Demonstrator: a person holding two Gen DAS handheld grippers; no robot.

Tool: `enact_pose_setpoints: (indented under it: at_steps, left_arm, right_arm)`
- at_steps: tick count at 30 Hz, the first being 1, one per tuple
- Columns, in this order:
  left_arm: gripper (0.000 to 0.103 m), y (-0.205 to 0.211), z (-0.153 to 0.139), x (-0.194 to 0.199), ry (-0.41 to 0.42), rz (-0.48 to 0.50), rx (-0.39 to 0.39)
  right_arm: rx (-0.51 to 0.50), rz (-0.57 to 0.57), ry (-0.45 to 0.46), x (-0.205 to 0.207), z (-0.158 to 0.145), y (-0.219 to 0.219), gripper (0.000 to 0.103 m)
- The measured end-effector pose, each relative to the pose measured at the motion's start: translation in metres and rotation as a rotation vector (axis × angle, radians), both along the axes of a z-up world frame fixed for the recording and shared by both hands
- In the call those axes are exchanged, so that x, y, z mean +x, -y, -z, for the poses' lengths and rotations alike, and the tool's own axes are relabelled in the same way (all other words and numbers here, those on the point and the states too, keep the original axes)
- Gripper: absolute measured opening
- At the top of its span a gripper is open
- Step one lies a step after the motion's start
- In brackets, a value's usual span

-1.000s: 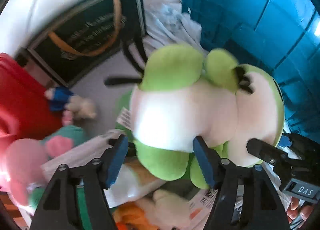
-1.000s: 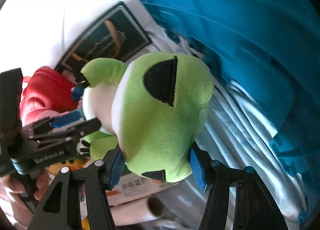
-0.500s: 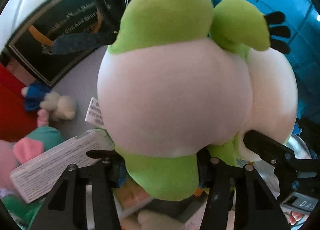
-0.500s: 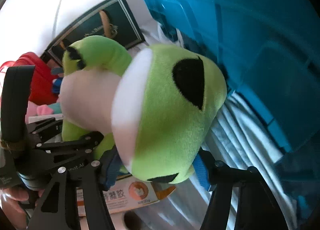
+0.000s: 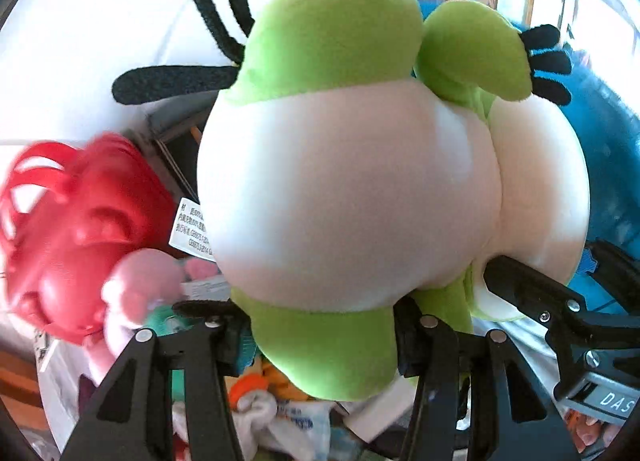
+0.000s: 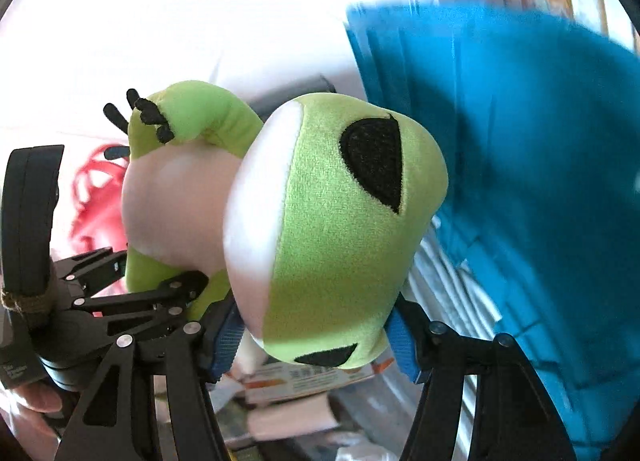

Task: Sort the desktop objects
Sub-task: 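Lift the frog plush with both tools and carry it over the crate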

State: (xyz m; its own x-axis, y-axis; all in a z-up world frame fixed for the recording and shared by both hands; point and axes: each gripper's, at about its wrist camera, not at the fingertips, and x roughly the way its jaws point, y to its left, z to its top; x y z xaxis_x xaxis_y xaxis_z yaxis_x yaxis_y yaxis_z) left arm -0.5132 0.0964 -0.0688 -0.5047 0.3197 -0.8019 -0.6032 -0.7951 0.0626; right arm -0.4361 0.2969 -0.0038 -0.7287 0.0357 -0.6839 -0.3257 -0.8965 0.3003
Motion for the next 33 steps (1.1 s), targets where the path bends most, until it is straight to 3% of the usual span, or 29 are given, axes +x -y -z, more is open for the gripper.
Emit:
enact_pose_setpoints:
  at_steps: [9, 12, 18, 25, 33]
  left_arm:
    - [0.051, -0.02, -0.103, 0.064, -0.136, 0.021, 0.089]
    - [0.051, -0.047, -0.133, 0.083, -0.179, 0.059, 0.108]
    - [0.051, -0.13, -0.178, 0.105, -0.216, 0.159, 0.156]
    - [0.051, -0.252, -0.194, 0.088, -0.181, 0.243, 0.176]
    - [0.051, -0.365, -0.162, 0.026, -0.091, 0.242, 0.108]
  right_arm:
    - [0.12, 0.03, -0.15, 0.076, -0.107, 0.011, 0.062]
    - [0.142, 0.064, -0.182, 0.096, -0.134, 0.004, 0.062]
    - [0.194, 0.17, -0.213, 0.139, -0.186, -0.053, 0.062]
    - [0.225, 0.294, -0.17, 0.156, -0.212, -0.154, 0.062]
    - [0.174, 0.328, -0.072, 0.114, -0.186, -0.256, 0.063]
